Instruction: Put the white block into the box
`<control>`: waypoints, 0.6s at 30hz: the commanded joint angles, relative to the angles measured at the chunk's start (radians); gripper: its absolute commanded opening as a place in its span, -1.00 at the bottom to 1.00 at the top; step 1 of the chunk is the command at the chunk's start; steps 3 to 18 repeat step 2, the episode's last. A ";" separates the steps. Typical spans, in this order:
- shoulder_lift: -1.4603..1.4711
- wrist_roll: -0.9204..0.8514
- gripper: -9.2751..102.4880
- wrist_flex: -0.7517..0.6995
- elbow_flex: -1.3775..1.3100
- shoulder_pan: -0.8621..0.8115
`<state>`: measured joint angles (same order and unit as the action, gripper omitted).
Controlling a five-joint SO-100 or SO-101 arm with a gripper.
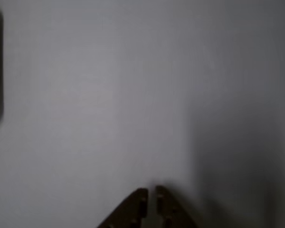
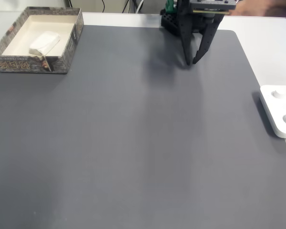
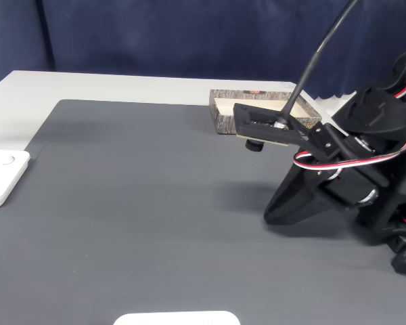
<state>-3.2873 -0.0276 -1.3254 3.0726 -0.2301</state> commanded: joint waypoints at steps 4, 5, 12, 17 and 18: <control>-0.035 -0.008 -0.85 -0.003 0.020 -0.012; -0.035 -0.008 -0.85 -0.003 0.020 -0.012; -0.035 -0.008 -0.85 -0.003 0.020 -0.012; -0.035 -0.008 -0.85 -0.003 0.020 -0.012; -0.035 -0.008 -0.85 -0.003 0.020 -0.012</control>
